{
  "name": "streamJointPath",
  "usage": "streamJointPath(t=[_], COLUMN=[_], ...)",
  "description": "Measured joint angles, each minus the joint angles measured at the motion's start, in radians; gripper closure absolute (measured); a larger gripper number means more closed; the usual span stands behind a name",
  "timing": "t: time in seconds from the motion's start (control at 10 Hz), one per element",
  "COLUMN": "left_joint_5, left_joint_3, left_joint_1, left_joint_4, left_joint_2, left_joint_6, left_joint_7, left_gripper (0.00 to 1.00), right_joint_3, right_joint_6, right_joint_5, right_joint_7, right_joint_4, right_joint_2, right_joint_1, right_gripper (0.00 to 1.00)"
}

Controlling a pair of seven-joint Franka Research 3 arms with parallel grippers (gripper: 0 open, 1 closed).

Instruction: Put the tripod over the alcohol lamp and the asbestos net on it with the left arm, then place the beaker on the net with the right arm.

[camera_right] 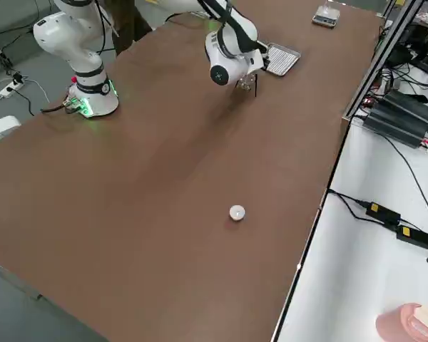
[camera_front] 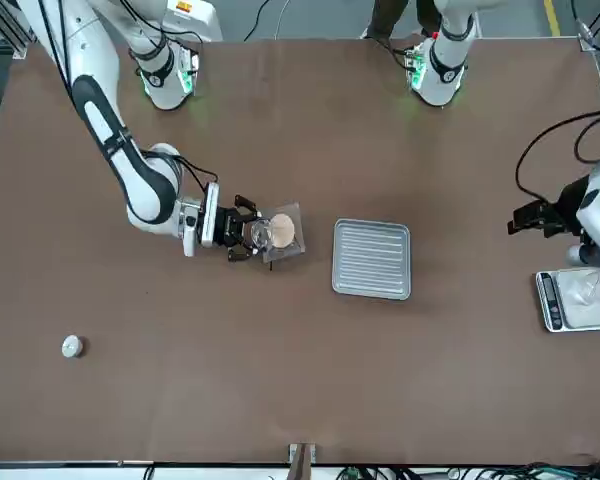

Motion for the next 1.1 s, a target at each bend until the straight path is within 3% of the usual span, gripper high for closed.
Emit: streamJointPath(t=[0.4,1.1], left_joint_5=[0.008,0.008], left_joint_3=[0.007,0.002], left_joint_1=[-0.025,-0.032], left_joint_4=[0.031,0.03], left_joint_2=[-0.087,-0.058], left_joint_6=[-0.005,-0.022], left_joint_7=[-0.126,-0.157], left_gripper=[0.01,0.0], right_joint_3=[0.0,0.0], right_joint_6=[0.055,0.09], right_joint_5=[0.068,0.092], right_joint_7=[-0.029,-0.052], right_joint_4=[-0.002,-0.018], right_joint_2=[0.0,0.0], right_joint_1=[0.062,0.086], right_gripper=[0.41,0.41])
